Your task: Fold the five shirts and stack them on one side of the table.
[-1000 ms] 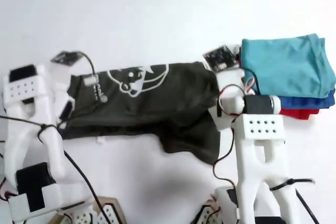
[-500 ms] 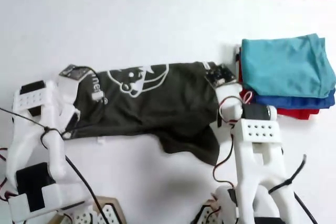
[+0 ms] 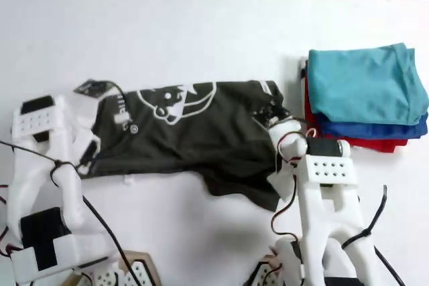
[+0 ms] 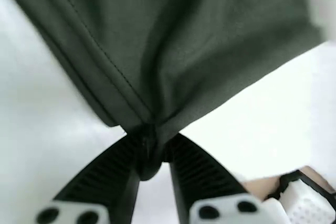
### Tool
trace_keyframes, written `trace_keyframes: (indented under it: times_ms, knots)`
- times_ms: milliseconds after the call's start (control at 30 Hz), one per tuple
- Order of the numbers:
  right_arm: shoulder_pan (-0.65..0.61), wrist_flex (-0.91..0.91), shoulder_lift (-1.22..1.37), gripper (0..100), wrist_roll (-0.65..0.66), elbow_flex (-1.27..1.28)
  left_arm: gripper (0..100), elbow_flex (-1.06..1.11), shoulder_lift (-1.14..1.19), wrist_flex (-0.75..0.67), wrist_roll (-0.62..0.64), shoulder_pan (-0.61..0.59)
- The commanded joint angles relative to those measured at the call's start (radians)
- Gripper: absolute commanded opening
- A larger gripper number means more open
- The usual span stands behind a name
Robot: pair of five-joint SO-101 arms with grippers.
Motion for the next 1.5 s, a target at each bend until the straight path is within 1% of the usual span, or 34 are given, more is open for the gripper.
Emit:
trace_keyframes:
  times_ms: [0, 100, 200, 333, 367, 400, 433, 467, 500, 533, 567, 600, 667, 767, 833, 1100, 1200, 1300, 1467]
  knots:
    - [0.005, 0.050, -0.044, 22.1, 0.021, -0.078, 15, -0.156, -0.046, 0.094, -0.006, -0.009]
    - [0.007, 0.104, -0.044, 22.3, 0.021, -0.203, 20, -0.295, -0.043, 0.163, -0.006, -0.009]
    - [0.012, 0.151, -0.044, 22.3, 0.015, -0.368, 21, -0.450, -0.041, 0.235, -0.006, -0.009]
    - [0.005, 0.128, -0.033, 21.4, -0.126, -0.548, 21, -0.631, -0.041, 0.287, -0.008, -0.009]
    - [0.004, 0.108, -0.033, 18.7, -0.167, -0.575, 21, -0.662, -0.041, 0.285, -0.008, -0.009]
    - [0.001, 0.076, -0.033, 13.5, -0.206, -0.592, 20, -0.685, -0.040, 0.282, -0.002, -0.009]
    - [-0.010, 0.038, -0.031, 6.3, -0.238, -0.598, 17, -0.693, -0.038, 0.275, 0.002, -0.008]
    - [-0.022, -0.001, -0.031, 0.1, -0.264, -0.595, 11, -0.690, -0.035, 0.256, 0.008, -0.002]
    - [-0.039, -0.035, -0.028, 2.7, -0.282, -0.588, 4, -0.674, -0.029, 0.226, 0.038, 0.006]
    - [-0.061, -0.068, -0.021, 4.3, -0.290, -0.574, 1, -0.648, -0.014, 0.184, 0.080, 0.021]
    - [-0.087, -0.104, -0.002, 2.2, -0.295, -0.562, 5, -0.622, 0.012, 0.152, 0.115, 0.034]
    - [-0.111, -0.136, 0.019, 1.5, -0.296, -0.549, 6, -0.598, 0.043, 0.121, 0.132, 0.048]
    - [-0.147, -0.200, 0.093, 2.0, -0.296, -0.542, 2, -0.564, 0.124, 0.055, 0.161, 0.072]
    - [-0.170, -0.288, 0.237, 1.9, -0.296, -0.554, 3, -0.562, 0.259, -0.037, 0.229, 0.074]
    - [-0.179, -0.320, 0.335, 1.9, -0.296, -0.582, 3, -0.584, 0.338, -0.071, 0.236, 0.075]
    - [-0.231, -0.317, 0.690, 1.9, -0.296, -0.770, 3, -0.745, 0.600, -0.130, 0.242, 0.052]
    - [-0.243, -0.320, 0.802, 1.9, -0.298, -0.832, 3, -0.842, 0.684, -0.149, 0.281, 0.044]
    - [-0.226, -0.321, 0.903, 1.9, -0.298, -0.908, 3, -0.966, 0.764, -0.140, 0.304, 0.041]
    - [-0.157, -0.315, 1.033, 1.9, -0.298, -1.039, 3, -1.167, 0.901, -0.107, 0.305, 0.041]
